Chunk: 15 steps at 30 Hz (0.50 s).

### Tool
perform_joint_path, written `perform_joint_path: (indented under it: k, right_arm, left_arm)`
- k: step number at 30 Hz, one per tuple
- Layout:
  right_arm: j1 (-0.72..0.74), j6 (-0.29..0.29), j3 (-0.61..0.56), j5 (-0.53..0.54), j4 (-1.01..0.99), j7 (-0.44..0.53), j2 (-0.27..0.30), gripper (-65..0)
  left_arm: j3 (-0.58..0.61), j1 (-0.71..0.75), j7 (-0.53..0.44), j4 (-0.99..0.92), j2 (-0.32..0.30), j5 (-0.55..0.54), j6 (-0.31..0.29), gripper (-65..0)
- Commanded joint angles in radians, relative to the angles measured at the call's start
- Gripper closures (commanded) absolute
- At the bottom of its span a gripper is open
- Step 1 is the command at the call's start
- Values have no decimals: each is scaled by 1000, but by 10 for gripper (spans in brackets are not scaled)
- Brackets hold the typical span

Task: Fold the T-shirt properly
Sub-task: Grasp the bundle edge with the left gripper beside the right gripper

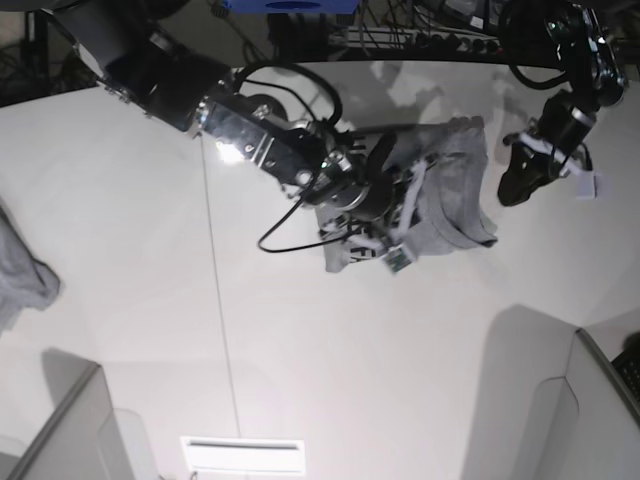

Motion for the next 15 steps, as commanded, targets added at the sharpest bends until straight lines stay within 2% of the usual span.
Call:
perform_joint_path:
  k: [1,3,7,9,13,15]
  right_arm:
    - [10,6,25,10,24,20,-9,0]
    - [-9,8,63,10,51,20,16,0]
    - [-45,9,112,10,108,20,57,0]
    - [-56,9,134,10,116,20,72,0]
    - [-75,11,166,10,123,20,89,0]
    - [-83,11,175,10,123,20,89,0]
  left_arm:
    - [37,-17,-14,-15,-7,-14,-14,-135]
    - [100,-60,-14,-79,-7,26,-14,-189]
    - [192,-85,-14,-176,-7,135,-14,-188]
    - [207,-72,-14,-176,-4,164,-14,-150]
    - [167,-3,-14,-177,5,178,-14,-7]
    - [134,27,-14,-184,5,179,-14,0]
